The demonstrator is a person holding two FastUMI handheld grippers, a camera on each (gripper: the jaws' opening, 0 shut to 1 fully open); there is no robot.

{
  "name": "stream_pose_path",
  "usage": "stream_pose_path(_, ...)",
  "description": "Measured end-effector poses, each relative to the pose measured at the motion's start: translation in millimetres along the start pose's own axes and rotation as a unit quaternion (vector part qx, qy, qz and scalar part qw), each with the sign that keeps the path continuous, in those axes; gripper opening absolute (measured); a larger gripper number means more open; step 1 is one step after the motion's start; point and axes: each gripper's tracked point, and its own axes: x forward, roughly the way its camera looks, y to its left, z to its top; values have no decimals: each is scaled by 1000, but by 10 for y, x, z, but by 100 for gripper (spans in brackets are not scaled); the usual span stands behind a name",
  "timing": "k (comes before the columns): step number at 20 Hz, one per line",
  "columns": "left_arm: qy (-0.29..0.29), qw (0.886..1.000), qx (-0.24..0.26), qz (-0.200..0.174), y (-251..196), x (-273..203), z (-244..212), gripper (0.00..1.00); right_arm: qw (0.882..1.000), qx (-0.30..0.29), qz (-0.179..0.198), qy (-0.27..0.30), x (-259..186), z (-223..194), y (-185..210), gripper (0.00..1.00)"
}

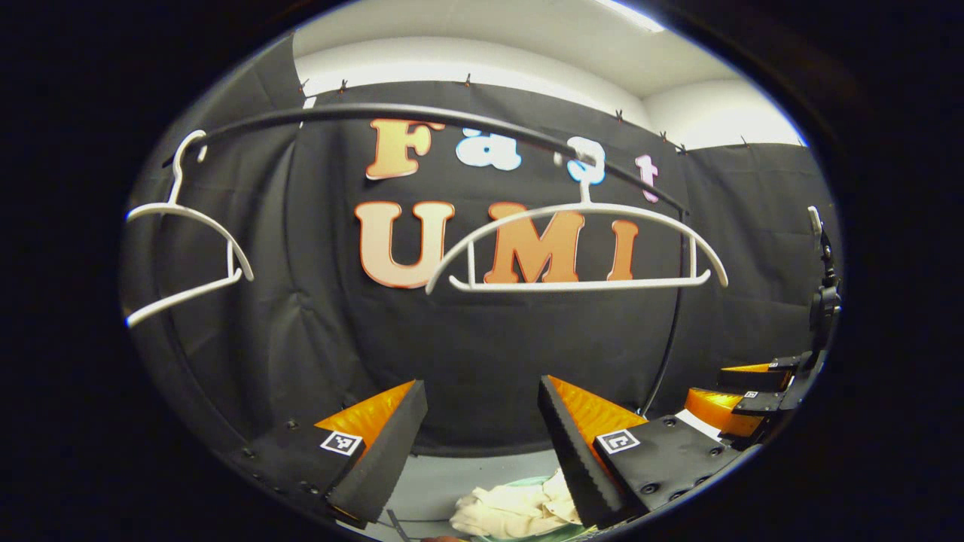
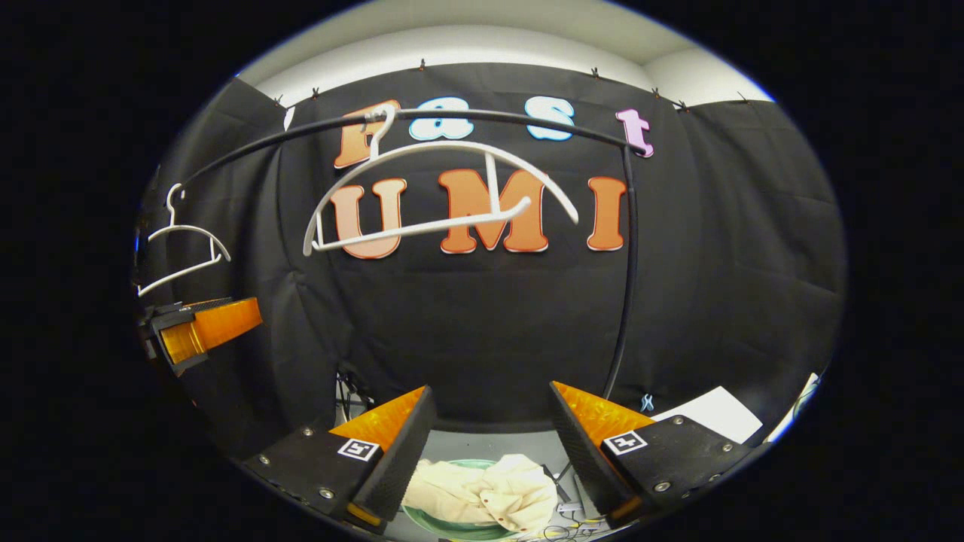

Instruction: Grasp the clothes on the hanger with both hands and then place them into the laundry hamper below.

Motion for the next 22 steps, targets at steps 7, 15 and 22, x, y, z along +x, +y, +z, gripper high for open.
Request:
stream_pose_path(7, -87, 996, 3, 33, 240, -188, 851, 97, 998, 4, 6, -63, -174, 710, -33, 92)
stream_pose_path(15, -132, 989, 3, 62, 517, -382, 1244, 97, 996, -8, 6, -92, -313, 960, 12, 92)
stream_pose_path(22, -126, 990, 8, 64, 503, -363, 1160, 96, 996, -13, 8, -88, -321, 955, 86, 92)
